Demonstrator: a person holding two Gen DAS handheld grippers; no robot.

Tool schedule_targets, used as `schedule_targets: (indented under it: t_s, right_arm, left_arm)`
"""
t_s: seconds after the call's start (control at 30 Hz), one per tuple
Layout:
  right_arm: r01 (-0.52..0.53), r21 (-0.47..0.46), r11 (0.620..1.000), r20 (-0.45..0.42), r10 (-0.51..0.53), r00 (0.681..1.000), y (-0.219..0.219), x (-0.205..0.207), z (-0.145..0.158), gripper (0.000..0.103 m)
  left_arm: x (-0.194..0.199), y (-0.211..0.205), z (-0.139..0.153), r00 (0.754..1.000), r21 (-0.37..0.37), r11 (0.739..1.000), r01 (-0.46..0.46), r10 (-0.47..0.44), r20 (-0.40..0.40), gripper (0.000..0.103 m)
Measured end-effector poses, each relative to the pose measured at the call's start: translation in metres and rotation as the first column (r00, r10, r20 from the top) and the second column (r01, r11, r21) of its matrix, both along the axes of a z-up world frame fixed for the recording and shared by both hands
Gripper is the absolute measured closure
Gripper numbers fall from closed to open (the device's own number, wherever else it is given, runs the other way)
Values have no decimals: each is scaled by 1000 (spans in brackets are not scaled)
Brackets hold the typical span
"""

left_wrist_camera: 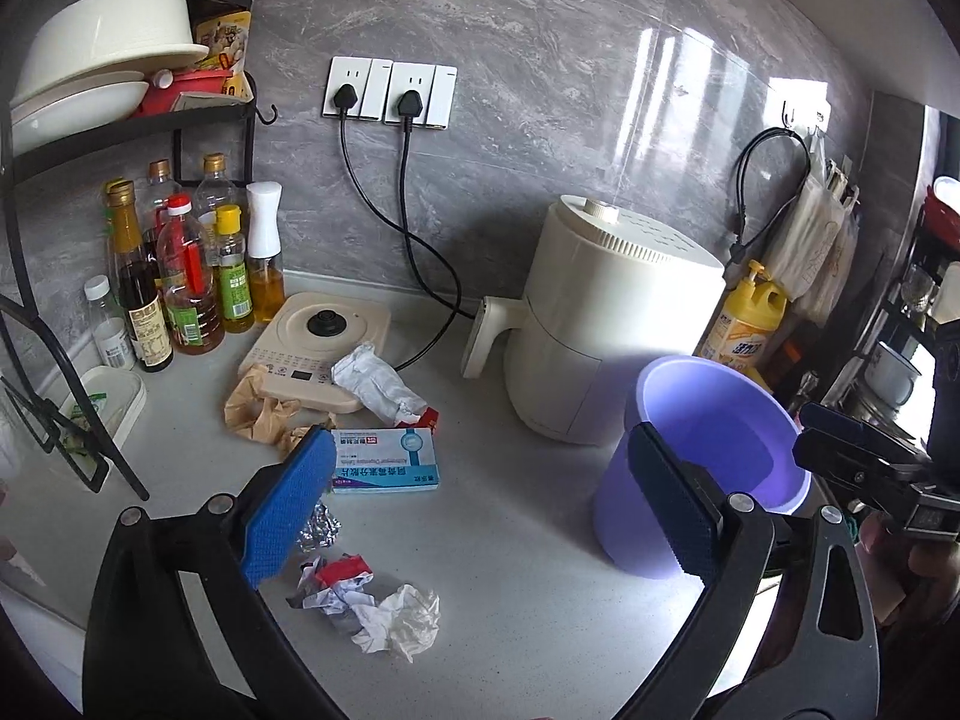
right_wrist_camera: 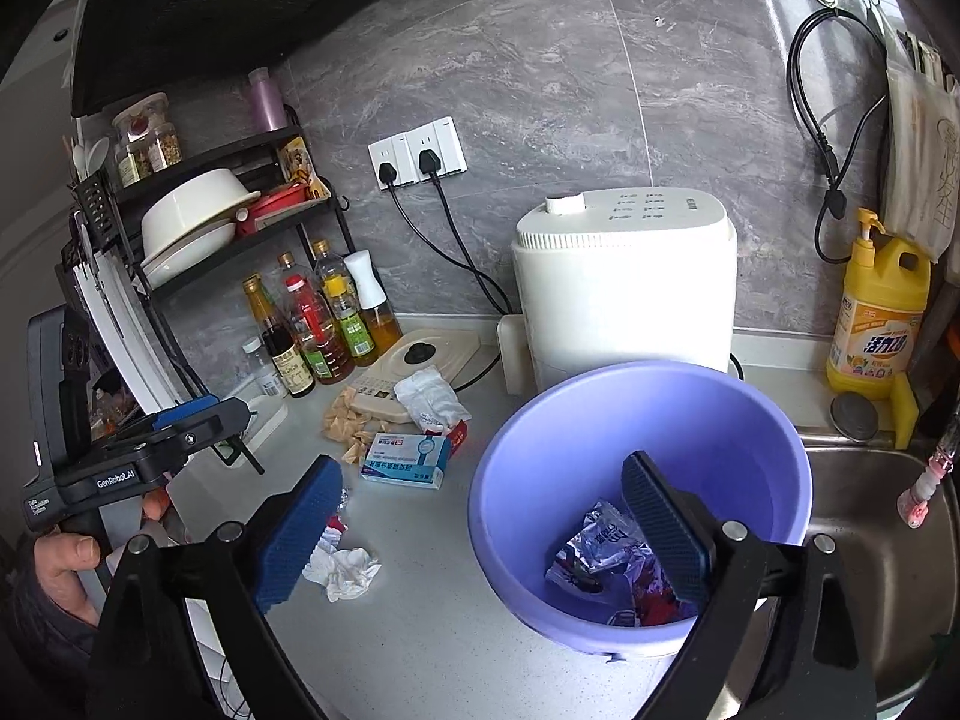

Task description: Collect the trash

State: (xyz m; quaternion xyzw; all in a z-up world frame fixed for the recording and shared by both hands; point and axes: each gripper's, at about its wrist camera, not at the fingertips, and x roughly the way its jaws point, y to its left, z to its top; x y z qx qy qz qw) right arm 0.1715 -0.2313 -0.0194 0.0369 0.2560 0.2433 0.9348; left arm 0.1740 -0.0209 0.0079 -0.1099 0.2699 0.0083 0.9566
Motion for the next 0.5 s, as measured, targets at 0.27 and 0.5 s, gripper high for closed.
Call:
schedule_targets:
  t_s: [0.27, 0.5]
  right_arm:
    - [-63, -13, 998, -16, 63, 998, 42, 5, -6, 8]
    - [-114, -22, 993, -39, 113, 993, 77, 10, -15, 8]
  left_arm:
    - [-18, 37, -2, 987, -6, 988, -157, 157, -24, 6]
    - [-27, 59, -11, 980, 25, 983, -182, 183, -78, 6]
